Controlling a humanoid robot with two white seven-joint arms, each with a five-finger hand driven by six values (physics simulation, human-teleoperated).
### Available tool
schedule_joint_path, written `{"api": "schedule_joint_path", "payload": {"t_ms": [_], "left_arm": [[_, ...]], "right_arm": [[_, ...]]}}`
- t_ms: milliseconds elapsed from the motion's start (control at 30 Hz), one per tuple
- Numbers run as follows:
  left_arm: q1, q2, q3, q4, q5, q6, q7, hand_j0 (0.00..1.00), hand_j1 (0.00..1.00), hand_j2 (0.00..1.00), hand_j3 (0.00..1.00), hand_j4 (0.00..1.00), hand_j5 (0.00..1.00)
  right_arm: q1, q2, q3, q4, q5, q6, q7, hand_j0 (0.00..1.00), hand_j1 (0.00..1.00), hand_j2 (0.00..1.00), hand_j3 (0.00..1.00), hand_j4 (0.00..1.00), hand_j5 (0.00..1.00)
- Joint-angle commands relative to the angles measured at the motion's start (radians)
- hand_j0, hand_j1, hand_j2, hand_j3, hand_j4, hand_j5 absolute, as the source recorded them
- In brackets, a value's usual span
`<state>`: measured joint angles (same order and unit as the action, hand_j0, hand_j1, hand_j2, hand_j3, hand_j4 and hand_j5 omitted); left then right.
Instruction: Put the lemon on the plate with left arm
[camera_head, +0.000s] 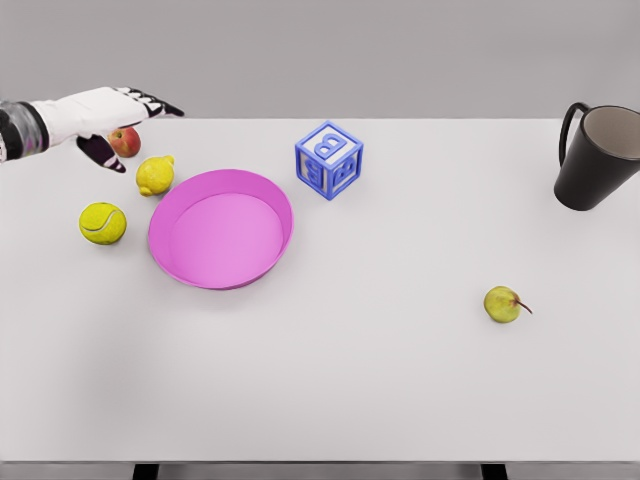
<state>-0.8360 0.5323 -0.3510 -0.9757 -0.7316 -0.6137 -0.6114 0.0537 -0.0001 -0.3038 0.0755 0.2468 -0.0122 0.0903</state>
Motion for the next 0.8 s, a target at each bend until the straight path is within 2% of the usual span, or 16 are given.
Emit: {"api": "schedule_joint_path", "payload": {"t_ms": [0, 133, 200, 300, 567, 767], "left_arm": [[0.000, -0.015, 0.001, 0.003, -0.029, 0.003, 0.001, 1.00, 1.00, 1.00, 1.00, 1.00, 1.00], [-0.003, -0.022, 0.001, 0.003, -0.095, 0.003, 0.001, 1.00, 1.00, 1.00, 1.00, 1.00, 1.00], [-0.003, -0.023, 0.000, 0.009, -0.098, 0.003, 0.001, 1.00, 1.00, 1.00, 1.00, 1.00, 1.00], [-0.018, -0.046, 0.000, 0.058, -0.134, 0.003, 0.001, 1.00, 1.00, 1.00, 1.00, 1.00, 1.00], [-0.031, -0.071, 0.000, 0.126, -0.158, 0.003, 0.001, 1.00, 1.00, 1.00, 1.00, 1.00, 1.00], [-0.031, -0.075, -0.002, 0.126, -0.158, 0.003, 0.001, 1.00, 1.00, 1.00, 1.00, 1.00, 1.00]], "right_arm": [[0.000, 0.000, 0.000, 0.001, 0.000, 0.000, 0.000, 1.00, 1.00, 1.00, 1.00, 1.00, 1.00], [0.000, 0.000, 0.000, 0.001, 0.000, 0.000, 0.000, 1.00, 1.00, 1.00, 1.00, 1.00, 1.00], [0.000, 0.000, 0.000, 0.001, 0.000, 0.000, 0.000, 1.00, 1.00, 1.00, 1.00, 1.00, 1.00], [0.000, 0.000, 0.000, 0.001, 0.000, 0.000, 0.000, 1.00, 1.00, 1.00, 1.00, 1.00, 1.00], [0.000, 0.000, 0.000, 0.000, 0.000, 0.000, 0.000, 1.00, 1.00, 1.00, 1.00, 1.00, 1.00], [0.000, 0.000, 0.000, 0.001, 0.000, 0.000, 0.000, 1.00, 1.00, 1.00, 1.00, 1.00, 1.00]]}}
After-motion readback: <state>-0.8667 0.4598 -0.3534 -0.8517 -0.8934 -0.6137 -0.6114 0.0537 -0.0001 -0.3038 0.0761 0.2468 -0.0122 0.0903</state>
